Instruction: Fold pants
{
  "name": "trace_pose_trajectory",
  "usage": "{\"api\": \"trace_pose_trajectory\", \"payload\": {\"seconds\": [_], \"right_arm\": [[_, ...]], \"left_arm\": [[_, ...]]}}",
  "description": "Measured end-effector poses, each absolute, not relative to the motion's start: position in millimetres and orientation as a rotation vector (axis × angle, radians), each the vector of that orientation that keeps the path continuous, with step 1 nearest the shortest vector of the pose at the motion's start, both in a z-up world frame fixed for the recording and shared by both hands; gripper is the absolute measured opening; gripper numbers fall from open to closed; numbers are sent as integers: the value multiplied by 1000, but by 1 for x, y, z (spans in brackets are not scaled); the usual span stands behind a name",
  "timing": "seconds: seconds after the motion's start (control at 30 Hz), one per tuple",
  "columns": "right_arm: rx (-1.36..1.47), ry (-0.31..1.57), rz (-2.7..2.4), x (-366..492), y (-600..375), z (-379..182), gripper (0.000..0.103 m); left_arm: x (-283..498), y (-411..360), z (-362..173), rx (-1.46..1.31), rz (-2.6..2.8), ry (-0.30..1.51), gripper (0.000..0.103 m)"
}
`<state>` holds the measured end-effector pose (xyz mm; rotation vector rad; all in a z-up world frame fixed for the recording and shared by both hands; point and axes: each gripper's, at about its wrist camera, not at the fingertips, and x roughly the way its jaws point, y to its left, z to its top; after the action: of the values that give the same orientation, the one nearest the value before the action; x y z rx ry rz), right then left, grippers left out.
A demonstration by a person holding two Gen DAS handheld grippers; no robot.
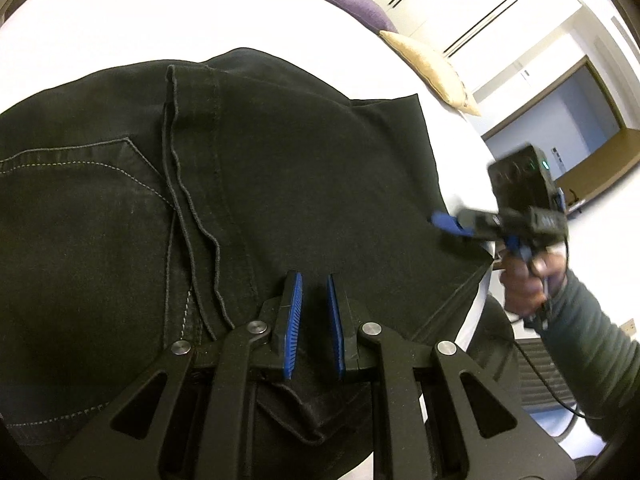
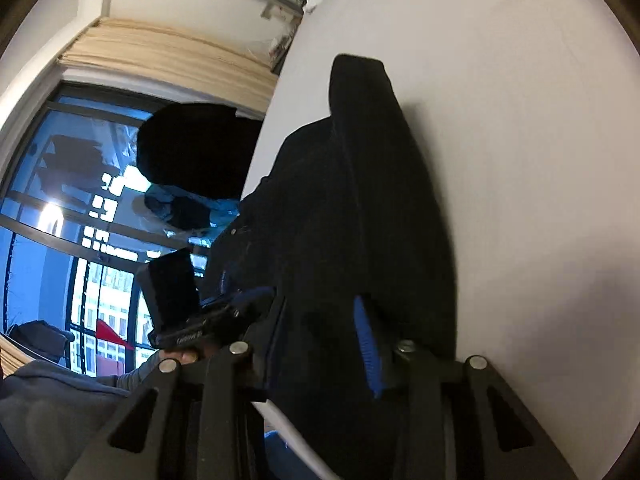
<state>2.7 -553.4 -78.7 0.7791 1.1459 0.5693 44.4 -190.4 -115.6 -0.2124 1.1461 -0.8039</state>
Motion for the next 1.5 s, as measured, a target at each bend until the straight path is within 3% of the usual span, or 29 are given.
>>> {"api": "trace_pose_trajectory", "payload": {"seconds": [0.4, 0.67, 0.73, 0.77, 0.8, 0.97, 1.1, 1.27, 1.5], "right_arm": [[641, 1121, 339, -24, -518, -67, 37], [608, 1089, 201, -23, -509, -69, 38], [601, 1084, 185, -22, -502, -68, 40], [600, 1080, 185, -22, -500, -67, 44], [595, 1072, 186, -22, -498, -67, 46], [553, 1051, 183, -23, -493, -65, 60], [539, 1051, 176, -24, -492, -62, 60], [535, 1041, 172, -25, -492, -62, 60], [541, 1033, 176, -26, -496, -62, 60]], "left_arm": [[1, -219, -93, -65, -678, 1090, 13], [-23, -140, -40, -197, -473, 968, 16], [-37, -101, -30, -264, -400, 921, 39], [-45, -75, -30, -334, -345, 902, 80], [-53, -52, -32, -404, -289, 882, 101], [-83, 29, -60, -790, -151, 885, 100], [-86, 34, -79, -973, -204, 924, 99], [-88, 21, -98, -1007, -201, 955, 99], [-81, 21, -126, -1081, -172, 940, 87]]}}
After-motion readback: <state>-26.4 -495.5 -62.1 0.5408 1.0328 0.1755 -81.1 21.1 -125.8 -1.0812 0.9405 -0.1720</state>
